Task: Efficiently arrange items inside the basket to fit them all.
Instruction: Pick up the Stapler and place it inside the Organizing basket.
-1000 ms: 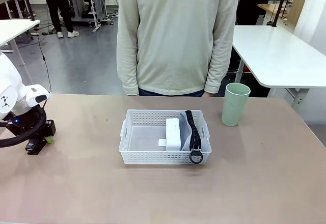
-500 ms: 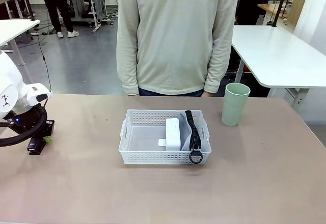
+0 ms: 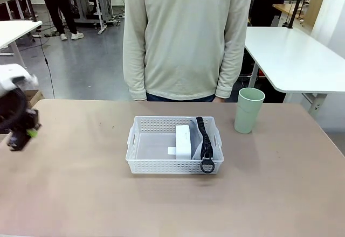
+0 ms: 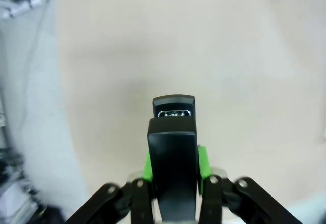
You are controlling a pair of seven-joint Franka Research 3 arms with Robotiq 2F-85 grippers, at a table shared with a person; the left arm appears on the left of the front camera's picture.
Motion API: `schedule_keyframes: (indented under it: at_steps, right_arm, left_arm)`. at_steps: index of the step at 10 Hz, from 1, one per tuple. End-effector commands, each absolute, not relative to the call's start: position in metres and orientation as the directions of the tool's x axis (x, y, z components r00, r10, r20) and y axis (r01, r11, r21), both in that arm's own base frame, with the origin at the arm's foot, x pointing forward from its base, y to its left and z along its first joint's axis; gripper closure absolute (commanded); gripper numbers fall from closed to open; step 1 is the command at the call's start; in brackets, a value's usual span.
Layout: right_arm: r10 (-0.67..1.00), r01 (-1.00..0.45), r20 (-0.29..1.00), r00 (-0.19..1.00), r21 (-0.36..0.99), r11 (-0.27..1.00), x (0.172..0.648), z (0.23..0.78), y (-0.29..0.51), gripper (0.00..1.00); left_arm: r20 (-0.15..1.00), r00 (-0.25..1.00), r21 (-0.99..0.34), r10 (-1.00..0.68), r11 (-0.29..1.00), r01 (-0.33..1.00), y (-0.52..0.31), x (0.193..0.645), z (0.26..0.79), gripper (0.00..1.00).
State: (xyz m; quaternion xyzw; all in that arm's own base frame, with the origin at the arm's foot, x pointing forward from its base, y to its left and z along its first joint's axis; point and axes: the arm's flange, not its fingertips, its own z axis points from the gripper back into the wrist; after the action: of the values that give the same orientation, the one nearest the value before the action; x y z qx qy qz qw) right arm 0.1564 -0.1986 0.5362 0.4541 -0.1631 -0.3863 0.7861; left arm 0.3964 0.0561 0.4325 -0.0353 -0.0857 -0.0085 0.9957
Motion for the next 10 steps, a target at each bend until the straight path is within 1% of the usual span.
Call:
schedule_keyframes:
  at_steps: [1,2,3,4,5,6,9,10]
  right_arm:
    - [-0.749,0.442,-0.082,0.657,0.847,0.295,0.154,0.535,-0.198,0.0]
    - [-0.749,0.442,-0.082,0.657,0.847,0.295,0.154,0.535,-0.198,0.0]
    - [-0.749,0.442,-0.082,0.657,0.847,0.295,0.154,0.535,-0.198,0.0]
    - [-0.749,0.442,-0.082,0.657,0.847,0.295,0.154,0.535,-0.198,0.0]
    - [-0.749,0.442,-0.082,0.657,0.847,0.295,0.154,0.535,-0.198,0.0]
    - [-0.749,0.442,-0.082,0.657,0.847,0.295,0.154,0.535,-0.198,0.0]
    - [-0.749,0.442,-0.082,0.657,0.847,0.295,0.154,0.535,-0.198,0.0]
    - [-0.749,0.442,-0.082,0.657,0.847,0.295,0.154,0.535,-0.198,0.0]
  left_arm:
    - [0.21,0.977,-0.15,-0.02,0.987,0.052,0.072,0.368,0.505,1.0]
    - [0.241,0.971,-0.185,-0.004,0.981,0.05,0.077,0.359,0.516,1.0]
    - [0.25,0.968,-0.215,-0.027,0.973,0.083,0.08,0.346,0.52,1.0]
    - [0.286,0.958,-0.234,-0.032,0.967,0.102,0.084,0.328,0.524,1.0]
    - [0.312,0.95,-0.27,0.005,0.959,0.083,0.09,0.315,0.527,1.0]
    - [0.264,0.965,-0.195,-0.004,0.979,0.057,0.082,0.334,0.538,1.0]
    - [0.264,0.965,-0.195,-0.004,0.979,0.057,0.082,0.334,0.538,1.0]
    - [0.268,0.963,-0.212,-0.006,0.975,0.065,0.081,0.329,0.534,0.63]
